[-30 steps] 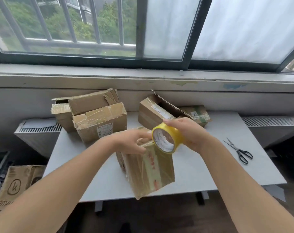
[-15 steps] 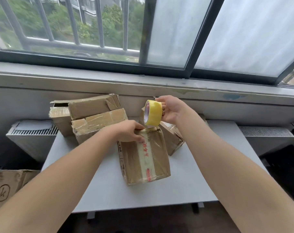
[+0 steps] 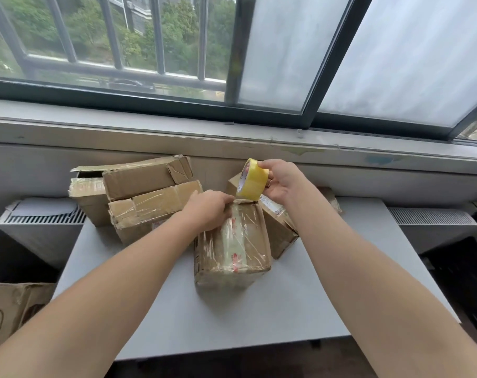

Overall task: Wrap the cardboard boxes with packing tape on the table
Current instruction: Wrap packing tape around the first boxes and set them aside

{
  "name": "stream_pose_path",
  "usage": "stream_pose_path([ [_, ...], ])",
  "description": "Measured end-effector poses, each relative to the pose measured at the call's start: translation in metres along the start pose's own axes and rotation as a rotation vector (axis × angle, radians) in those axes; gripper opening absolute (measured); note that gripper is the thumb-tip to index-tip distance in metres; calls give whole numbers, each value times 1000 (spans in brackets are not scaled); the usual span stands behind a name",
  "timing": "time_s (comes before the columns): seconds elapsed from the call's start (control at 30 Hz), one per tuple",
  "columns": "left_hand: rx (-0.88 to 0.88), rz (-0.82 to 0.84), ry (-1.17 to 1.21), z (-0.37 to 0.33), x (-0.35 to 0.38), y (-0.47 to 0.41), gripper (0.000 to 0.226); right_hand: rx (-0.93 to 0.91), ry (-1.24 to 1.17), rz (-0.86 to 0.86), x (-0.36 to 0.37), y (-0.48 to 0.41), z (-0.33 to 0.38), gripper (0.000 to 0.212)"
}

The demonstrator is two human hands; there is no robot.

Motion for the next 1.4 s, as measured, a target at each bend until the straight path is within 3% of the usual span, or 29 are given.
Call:
stream_pose_path([
  [0.1, -20, -103, 7, -15, 14, 5, 39, 2, -16, -9, 1, -11, 0, 9],
  [0.17, -48, -137, -45, -23, 16, 4, 51, 16, 5, -27, 4, -16, -2, 21],
  [0.3, -57, -180, -146, -28, 21, 0, 69, 20, 45, -50, 6, -27, -4, 24],
  [0.47, -80, -295, -101, -21, 23, 3, 61, 8, 89, -62, 8, -36, 0, 26],
  [0.53, -92, -302, -102, -21, 23, 1, 59, -12, 127, -60, 7, -35, 3, 35],
  [0.67, -109, -305, -104, -24, 22, 1, 56, -93, 170, -58, -8, -17, 9, 34],
  [0.8, -110, -363, -83, -26, 21, 5, 47, -106, 441, -72, -36, 13, -13, 41],
  [0.93, -102, -342, -83, -26, 19, 6, 52, -199, 700, -4, -43, 35, -16, 68],
  [1.03, -110, -309, -65, -25, 18, 9, 69, -243, 968, 39, -33, 49, -22, 44],
  [1.13, -94, -274, -66, -28, 18, 12, 77, -252, 1194, 51, -25, 58, -34, 42],
  [1.3, 29, -173, -52, -31, 24, 14, 46, -275, 1491, 76, -15, 58, -27, 41],
  [1.4, 34, -226, -68, -36, 22, 23, 39, -273, 1544, 77, -12, 61, -9, 42],
])
Point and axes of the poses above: each hand's wrist, its own y-axis away from the middle knuckle, its own x-axis out of the palm, z = x × y, the point moved 9 cm from there along -y, towards the middle knuckle, and after that the axes turned 15 degrees about -y, right-handed, at the moved point
